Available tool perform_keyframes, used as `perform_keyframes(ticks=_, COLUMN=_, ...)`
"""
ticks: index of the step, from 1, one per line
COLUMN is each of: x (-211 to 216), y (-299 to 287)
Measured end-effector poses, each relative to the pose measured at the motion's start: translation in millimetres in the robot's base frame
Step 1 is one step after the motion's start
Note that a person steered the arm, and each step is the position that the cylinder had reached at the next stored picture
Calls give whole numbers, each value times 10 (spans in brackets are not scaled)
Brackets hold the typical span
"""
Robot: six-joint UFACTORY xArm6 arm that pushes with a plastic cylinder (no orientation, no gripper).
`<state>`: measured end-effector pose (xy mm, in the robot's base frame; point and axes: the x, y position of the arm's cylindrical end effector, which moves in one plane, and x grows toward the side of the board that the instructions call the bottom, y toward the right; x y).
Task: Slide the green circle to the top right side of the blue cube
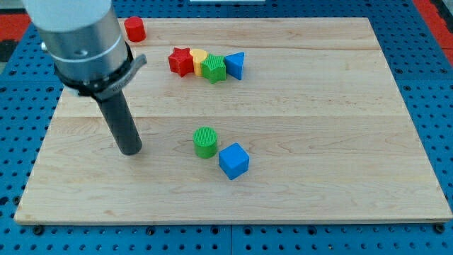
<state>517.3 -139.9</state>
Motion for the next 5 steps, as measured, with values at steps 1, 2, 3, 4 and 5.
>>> perform_keyframes(ticks=1, x=-44, y=523)
perform_keyframes(ticks=2, x=-347, y=1202)
perform_keyframes(ticks=3, x=-561, y=1624)
perform_keyframes(ticks=4, x=-516, y=1002)
perform_keyframes(ticks=5, x=-392, y=1109)
